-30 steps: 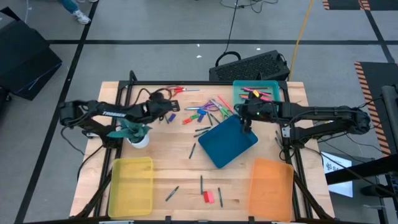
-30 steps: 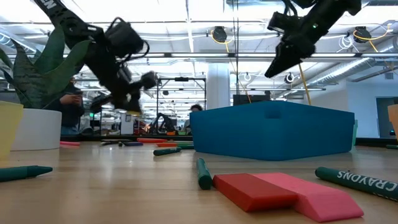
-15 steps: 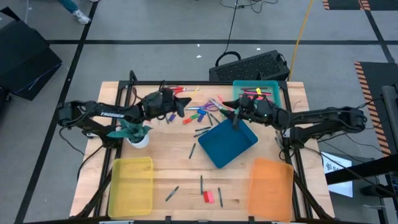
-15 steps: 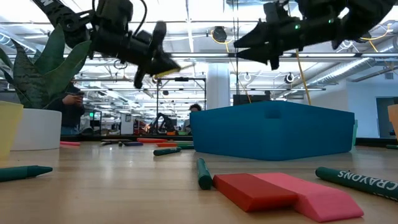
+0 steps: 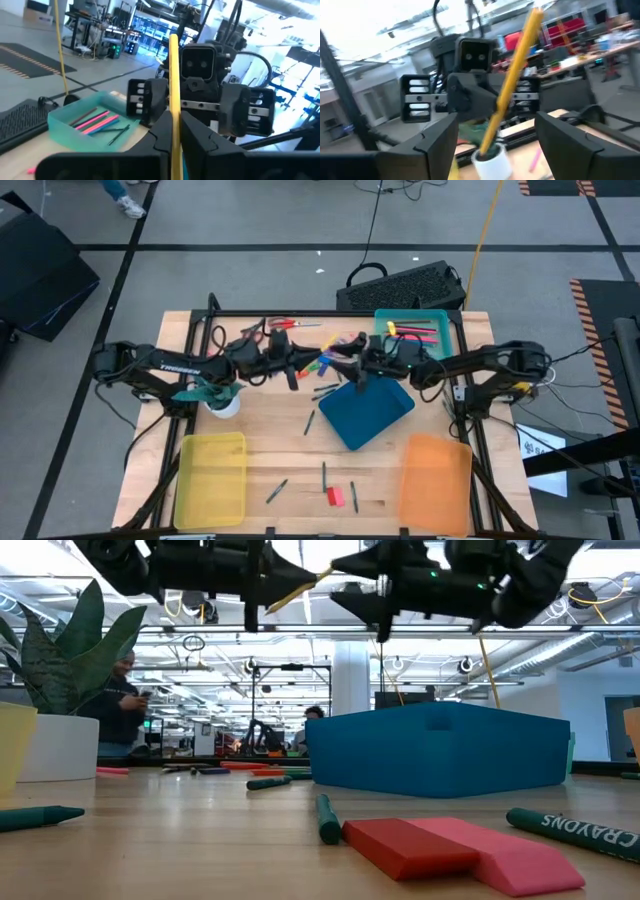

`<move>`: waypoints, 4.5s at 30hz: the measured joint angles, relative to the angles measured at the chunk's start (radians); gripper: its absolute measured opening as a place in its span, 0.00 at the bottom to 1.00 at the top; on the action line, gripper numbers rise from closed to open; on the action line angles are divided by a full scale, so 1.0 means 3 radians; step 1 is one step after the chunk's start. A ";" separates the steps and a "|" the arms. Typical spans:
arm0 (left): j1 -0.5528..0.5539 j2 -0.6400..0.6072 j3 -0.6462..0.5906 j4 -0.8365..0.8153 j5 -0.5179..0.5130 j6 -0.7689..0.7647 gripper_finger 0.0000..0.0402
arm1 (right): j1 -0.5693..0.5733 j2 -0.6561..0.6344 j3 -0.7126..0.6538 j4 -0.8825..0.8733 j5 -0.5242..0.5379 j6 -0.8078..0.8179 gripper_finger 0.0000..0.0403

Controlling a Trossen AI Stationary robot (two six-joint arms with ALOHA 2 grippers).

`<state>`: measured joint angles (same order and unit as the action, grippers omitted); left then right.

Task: Sort crayons/erasers/pens/pencils in bins
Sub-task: Put the yellow pencil into the green bin, then put the pink pencil into the green bin

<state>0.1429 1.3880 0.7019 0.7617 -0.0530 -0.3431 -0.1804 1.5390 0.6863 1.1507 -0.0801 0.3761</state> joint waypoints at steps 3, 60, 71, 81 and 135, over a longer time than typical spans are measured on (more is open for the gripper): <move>-0.0052 0.0001 0.0010 -0.0003 -0.0012 0.0031 0.06 | 0.0021 0.0073 0.0160 -0.0022 -0.0010 -0.0013 0.61; -0.0324 -0.0914 0.0010 -0.2039 -0.0802 0.0741 0.61 | -0.1555 -0.0483 0.2118 -0.6500 0.1315 -0.3177 0.04; -0.0081 -0.1130 0.0284 -0.2761 -0.0898 0.0628 0.58 | -0.1869 0.0506 0.2115 -0.7089 0.1223 -0.3294 0.04; 0.0083 -0.0866 0.0508 -0.3437 -0.0882 0.0280 0.58 | -0.1913 0.1106 0.2059 -0.7064 0.1227 -0.3253 0.04; 0.1199 0.1316 0.1936 -0.6960 -0.0856 -0.4824 0.58 | -0.1091 -0.0940 0.2007 -0.5334 0.0249 -0.2164 0.55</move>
<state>0.5025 1.7828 1.2827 -1.3261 -0.3097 -1.7903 -0.5077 1.2571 1.2884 -0.4495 -0.0055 -0.2731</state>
